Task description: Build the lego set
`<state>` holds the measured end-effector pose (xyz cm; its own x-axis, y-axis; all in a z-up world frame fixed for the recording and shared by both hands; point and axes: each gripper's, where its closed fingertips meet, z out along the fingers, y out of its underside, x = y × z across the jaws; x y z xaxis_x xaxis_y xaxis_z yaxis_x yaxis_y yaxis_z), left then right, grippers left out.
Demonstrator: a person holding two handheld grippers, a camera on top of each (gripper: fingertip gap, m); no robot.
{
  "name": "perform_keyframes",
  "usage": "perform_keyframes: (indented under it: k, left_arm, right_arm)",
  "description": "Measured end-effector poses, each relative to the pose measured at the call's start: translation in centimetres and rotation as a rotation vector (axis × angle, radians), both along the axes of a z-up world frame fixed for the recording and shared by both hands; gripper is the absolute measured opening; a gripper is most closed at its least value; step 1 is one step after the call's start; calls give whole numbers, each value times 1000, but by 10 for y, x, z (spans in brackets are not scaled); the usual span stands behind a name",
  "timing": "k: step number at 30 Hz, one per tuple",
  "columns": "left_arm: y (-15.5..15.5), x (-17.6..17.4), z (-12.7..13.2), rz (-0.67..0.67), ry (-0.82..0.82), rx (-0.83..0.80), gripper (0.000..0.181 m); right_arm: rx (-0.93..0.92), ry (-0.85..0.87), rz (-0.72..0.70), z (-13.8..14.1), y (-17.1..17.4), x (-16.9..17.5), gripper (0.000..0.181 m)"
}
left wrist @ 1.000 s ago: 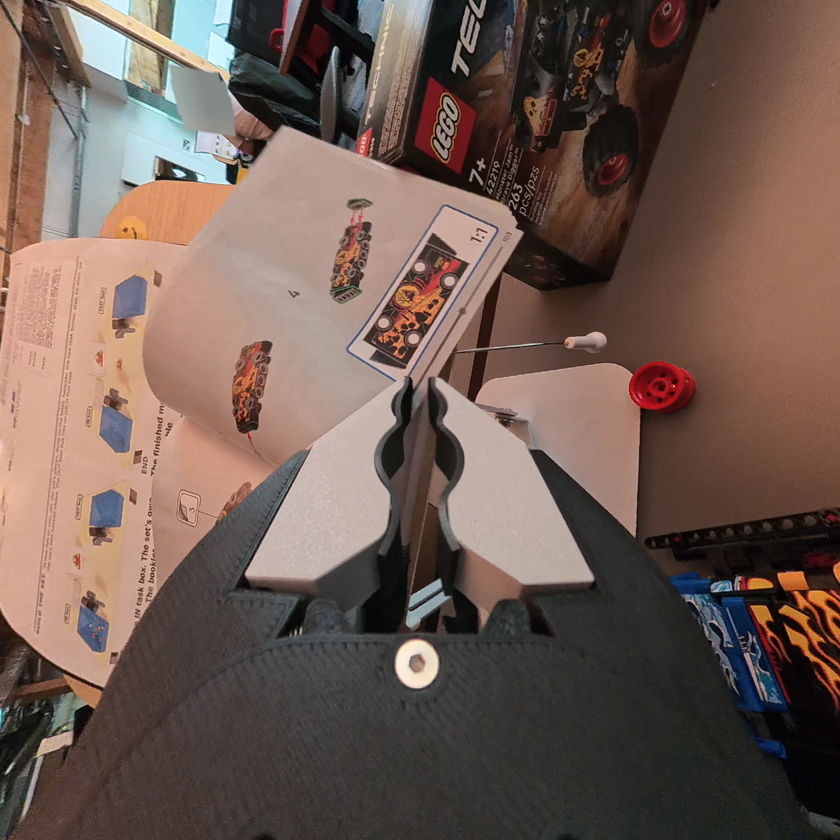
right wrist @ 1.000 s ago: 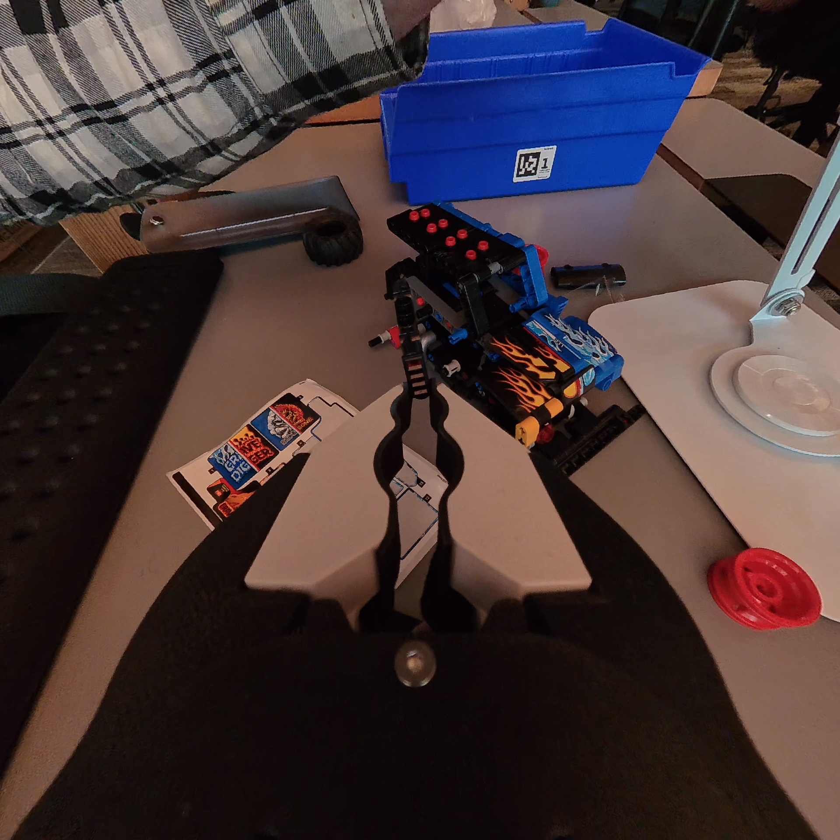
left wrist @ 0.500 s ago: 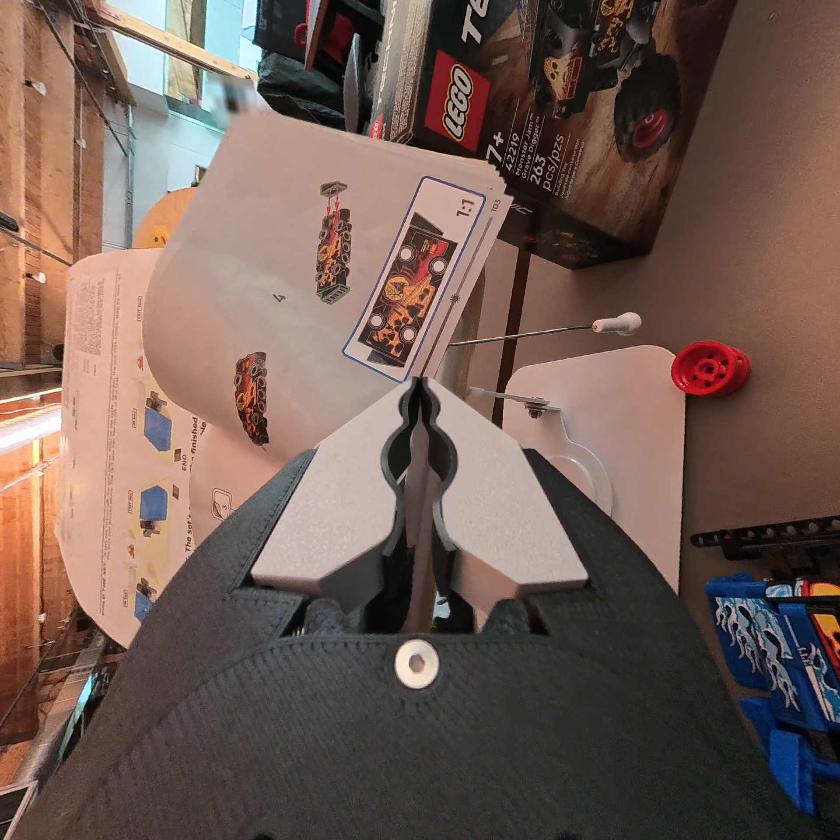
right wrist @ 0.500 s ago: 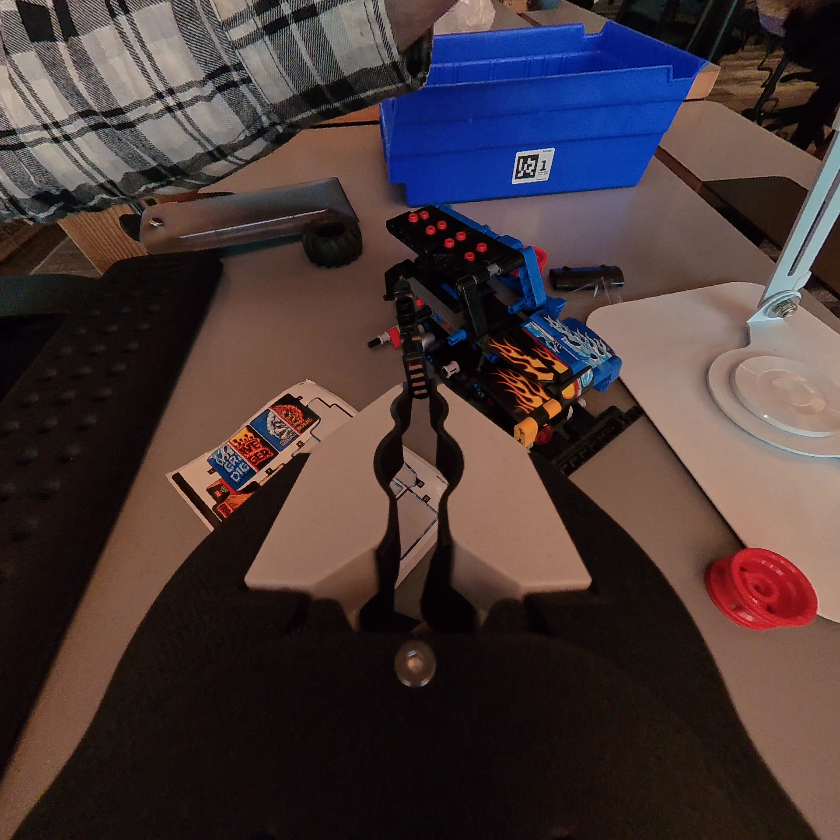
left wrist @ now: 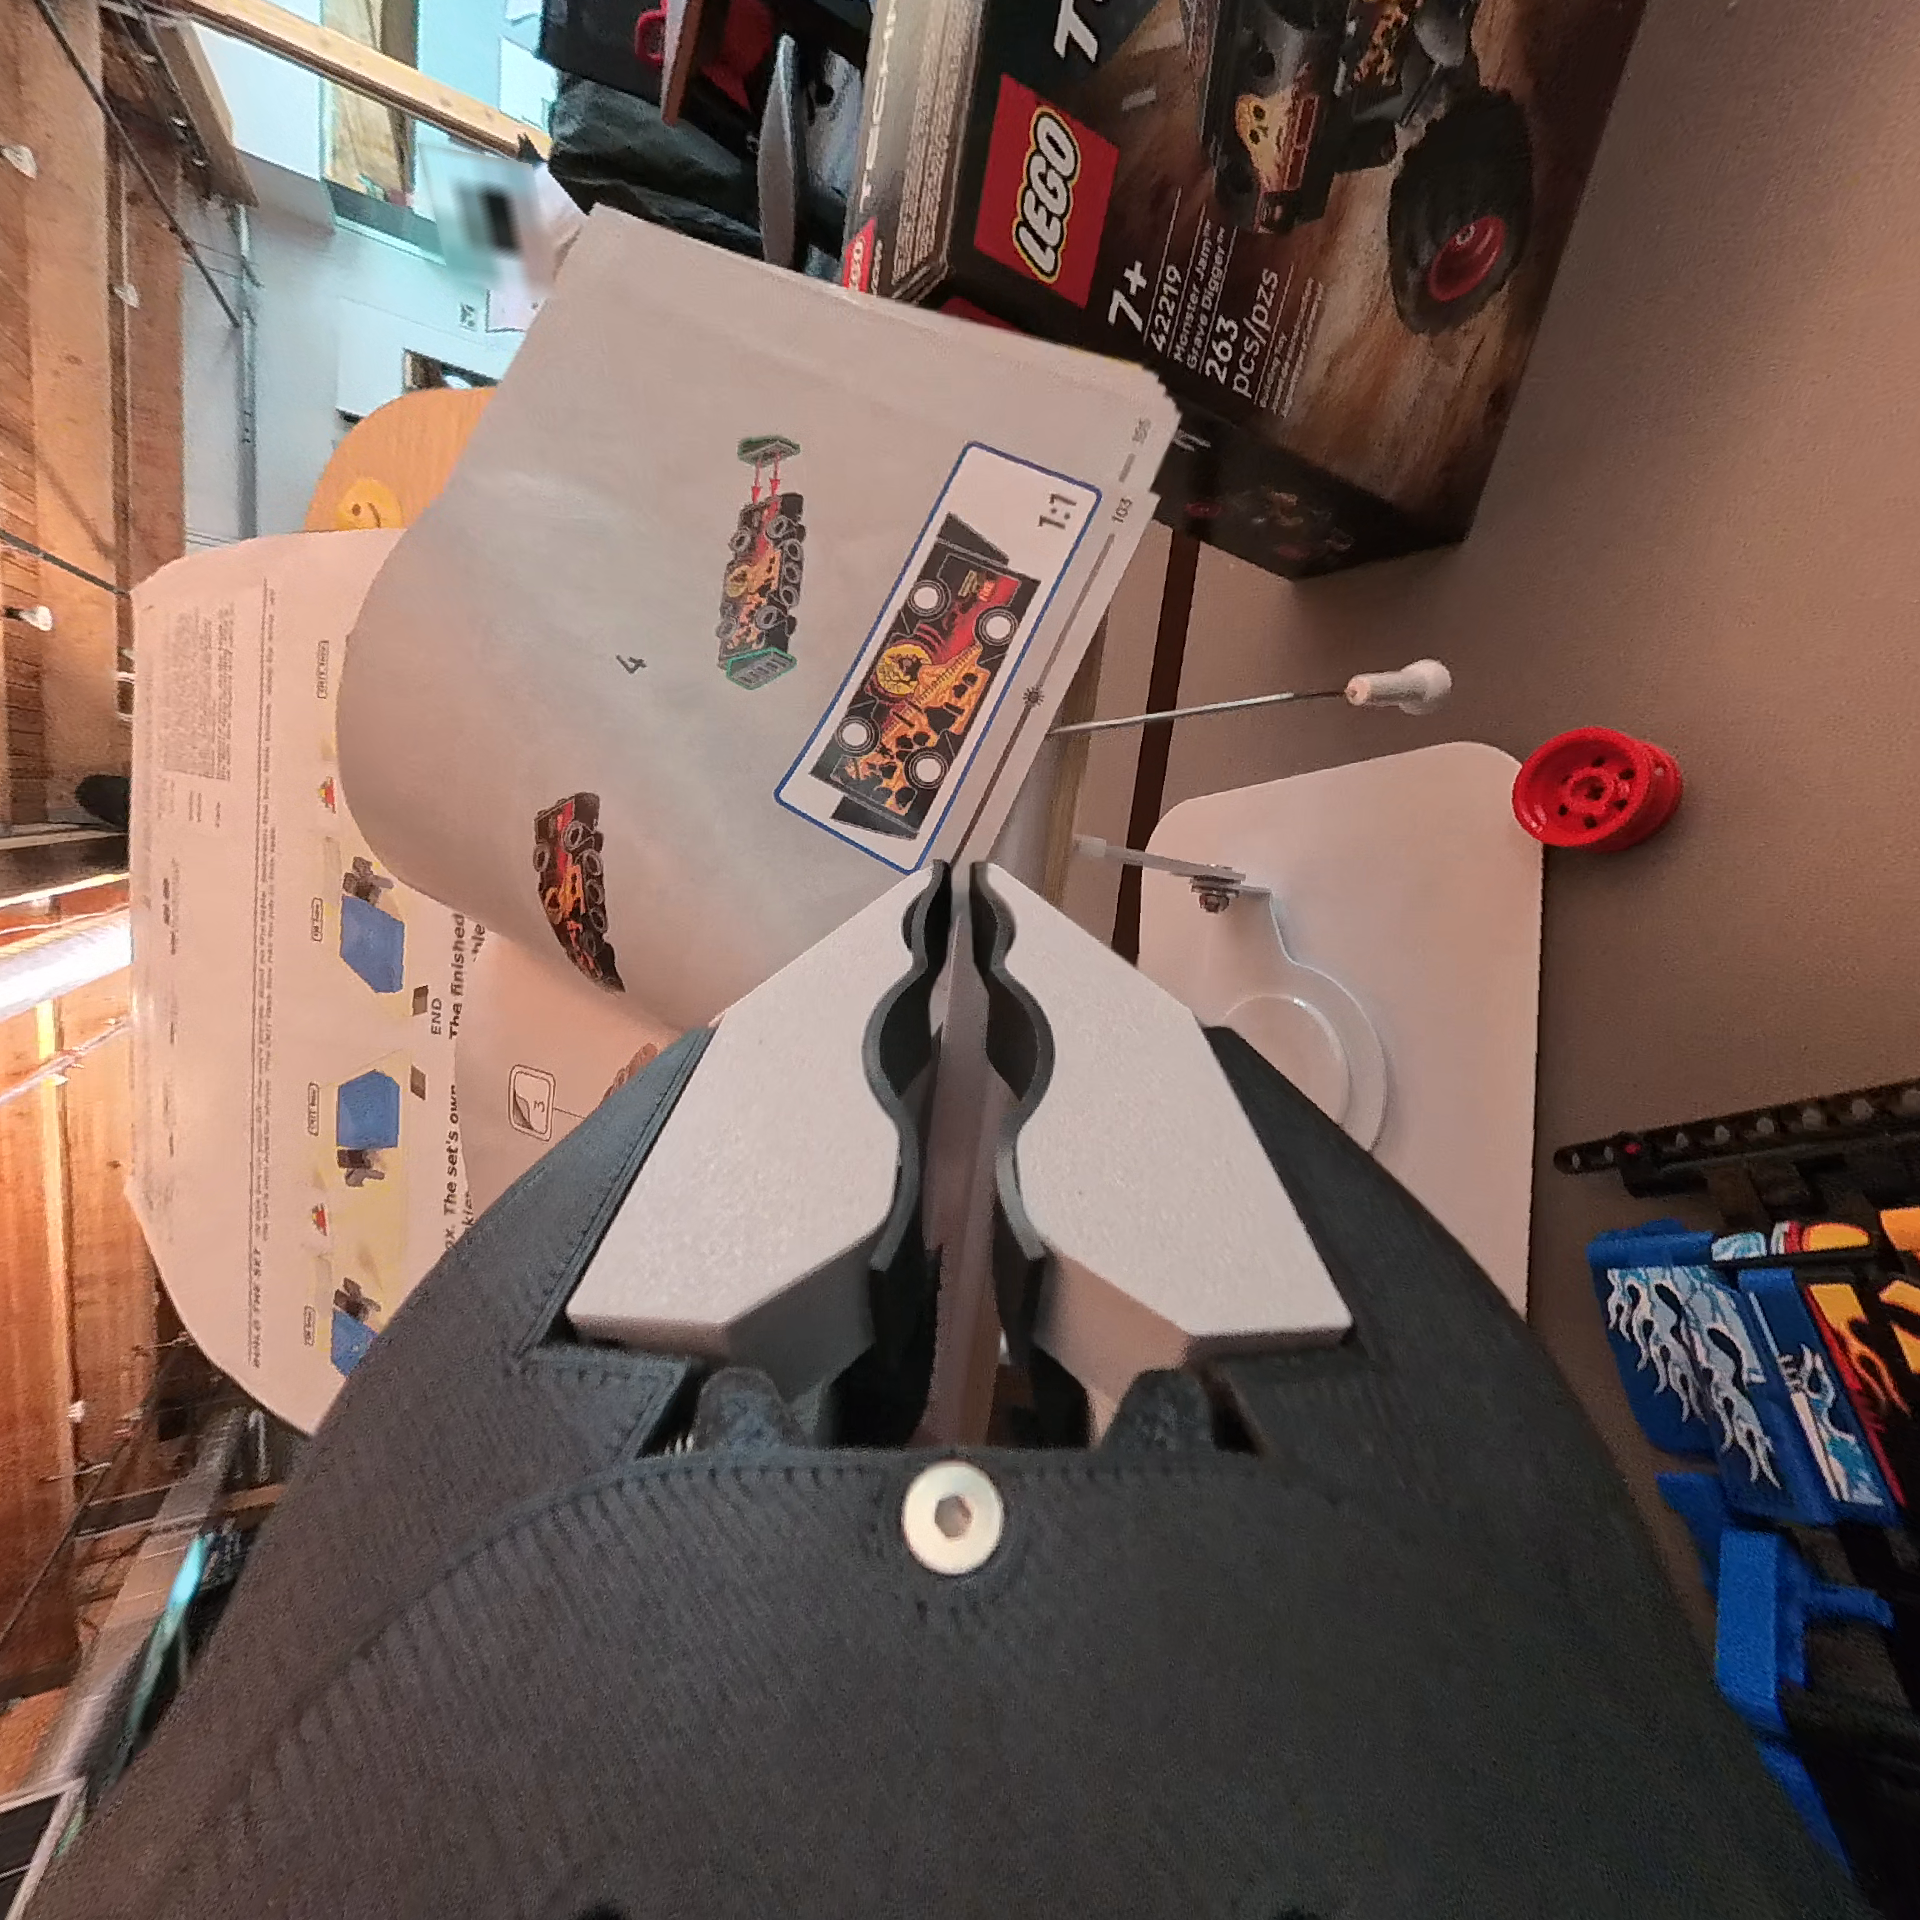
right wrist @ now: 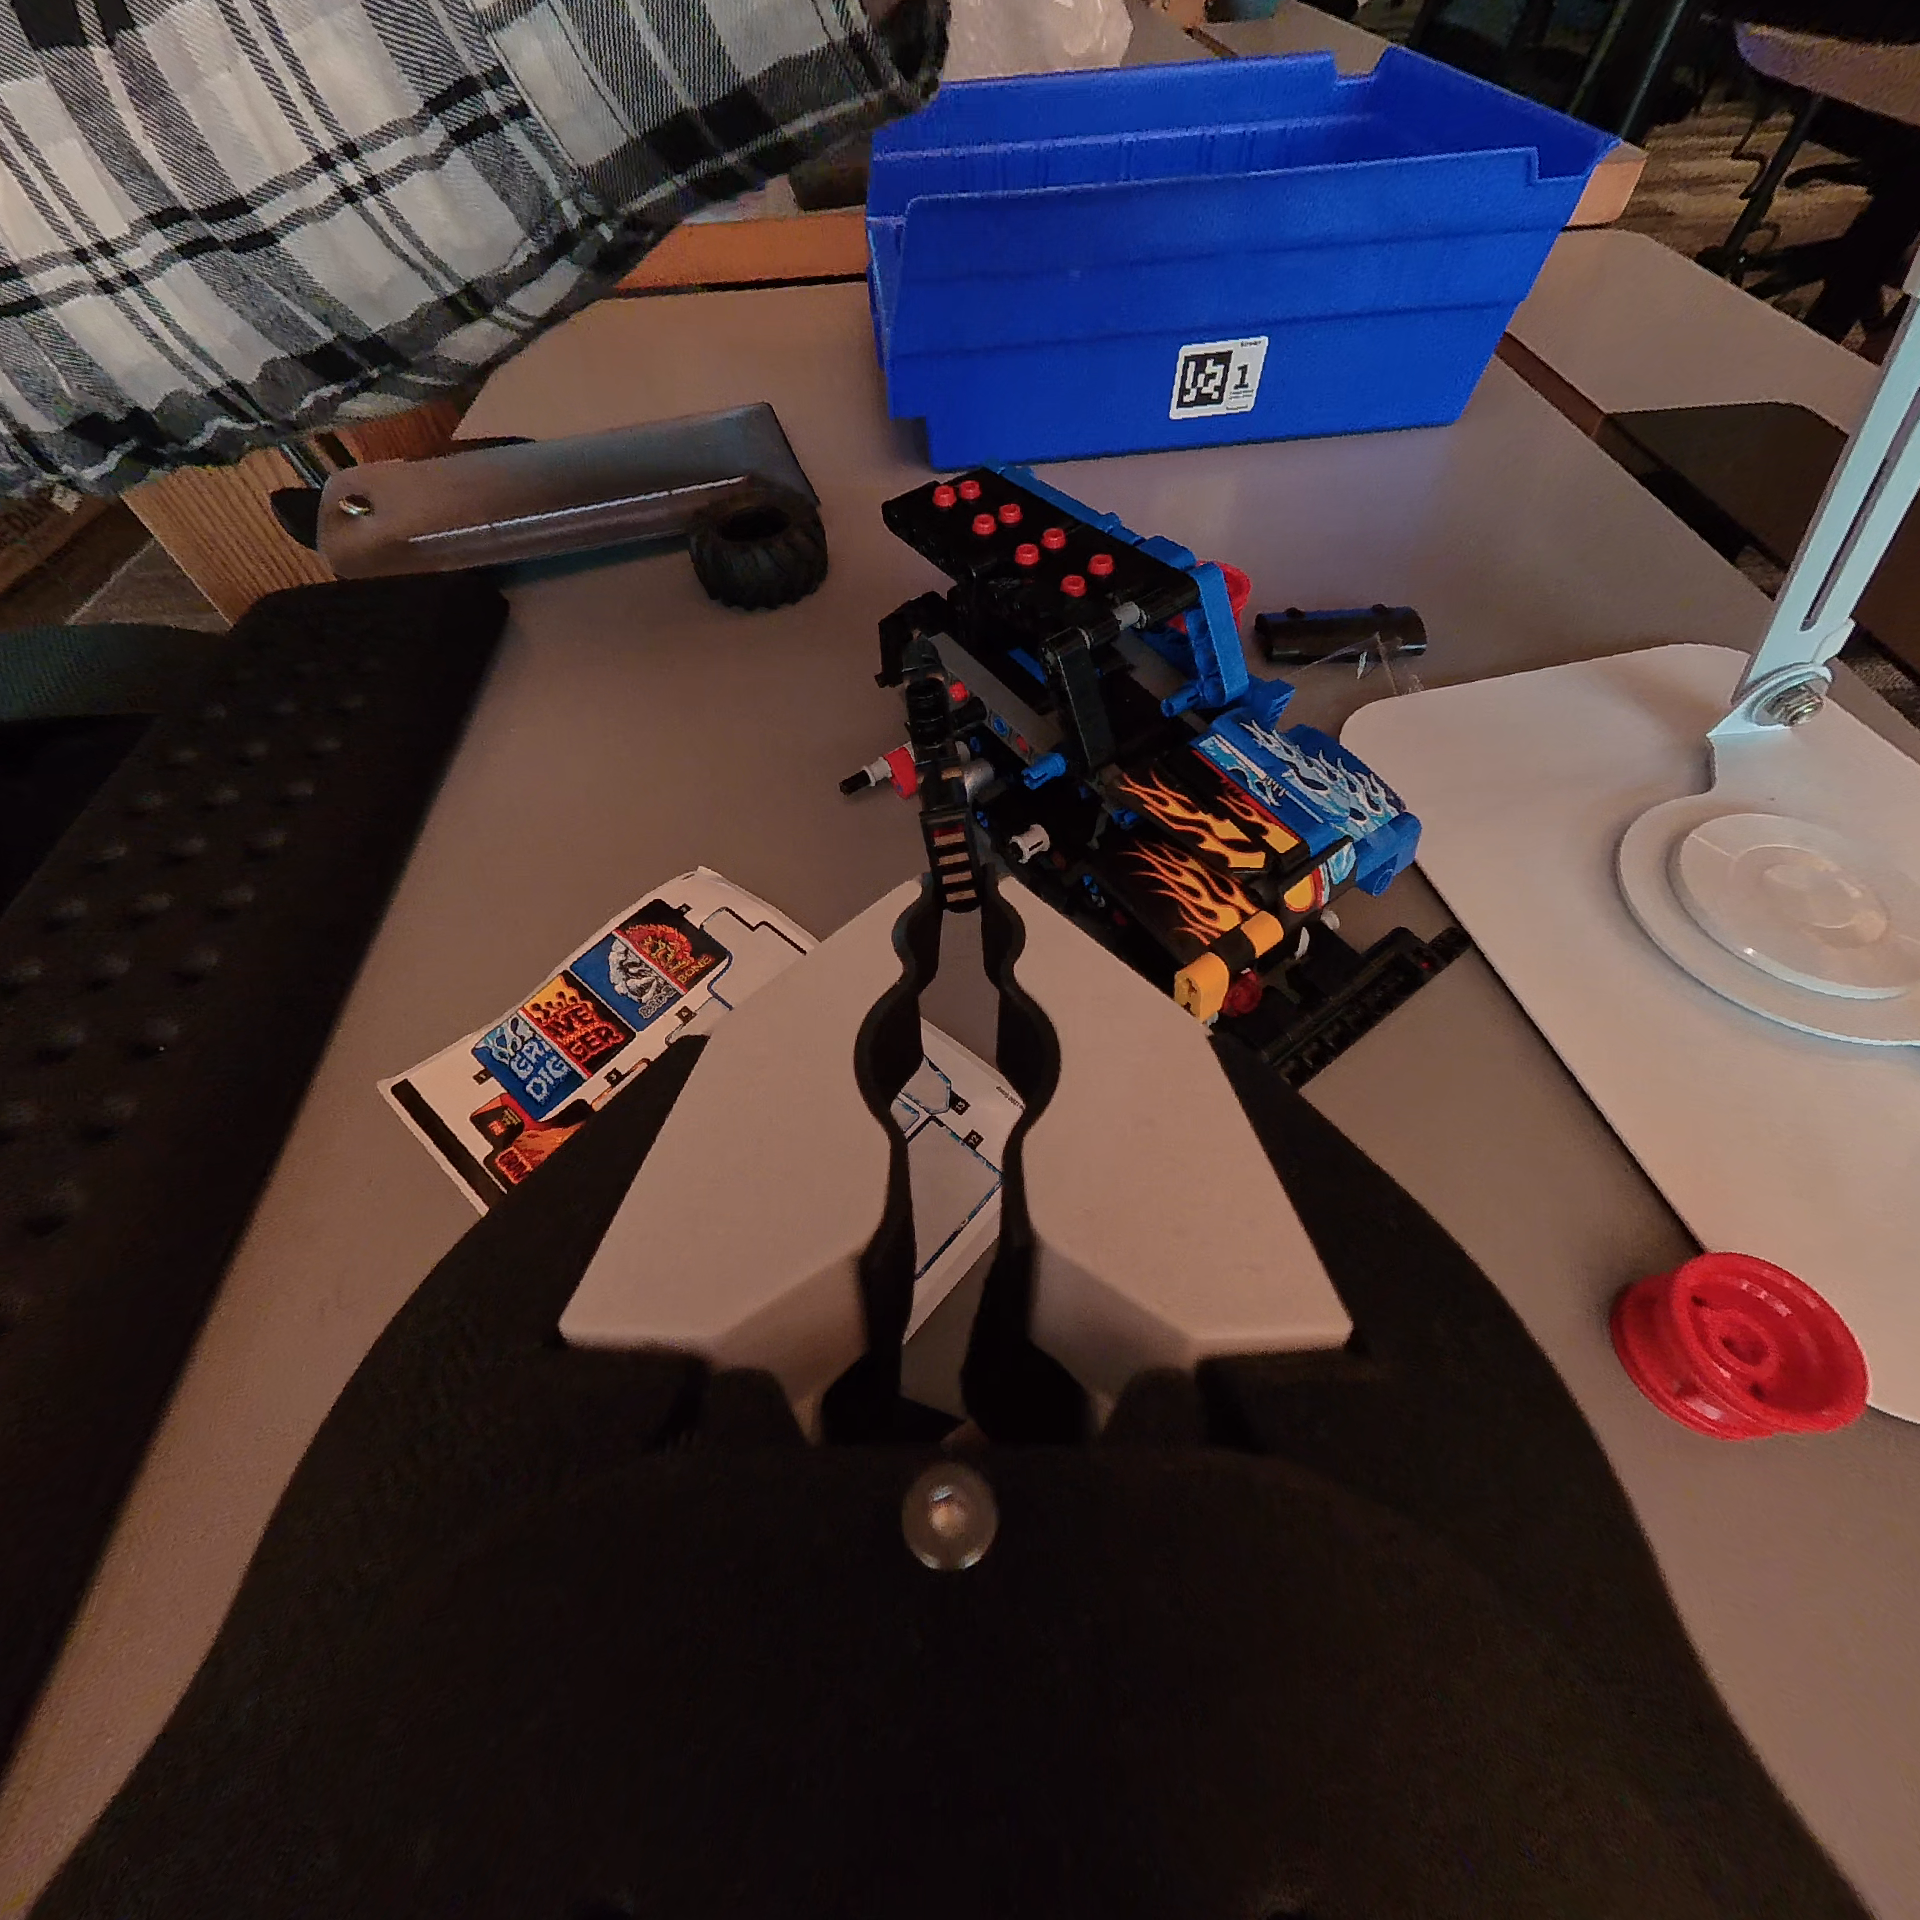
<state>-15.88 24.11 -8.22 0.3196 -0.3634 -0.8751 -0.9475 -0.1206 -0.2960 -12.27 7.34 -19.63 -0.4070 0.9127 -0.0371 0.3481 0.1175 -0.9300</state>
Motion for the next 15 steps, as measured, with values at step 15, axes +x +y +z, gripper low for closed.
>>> perform_keyframes:
  k: [15]
  left_arm:
    - [-9, -10, 6, 8, 61, 54, 9]
  right_arm:
    - [4, 0, -2, 0, 1, 0, 5]
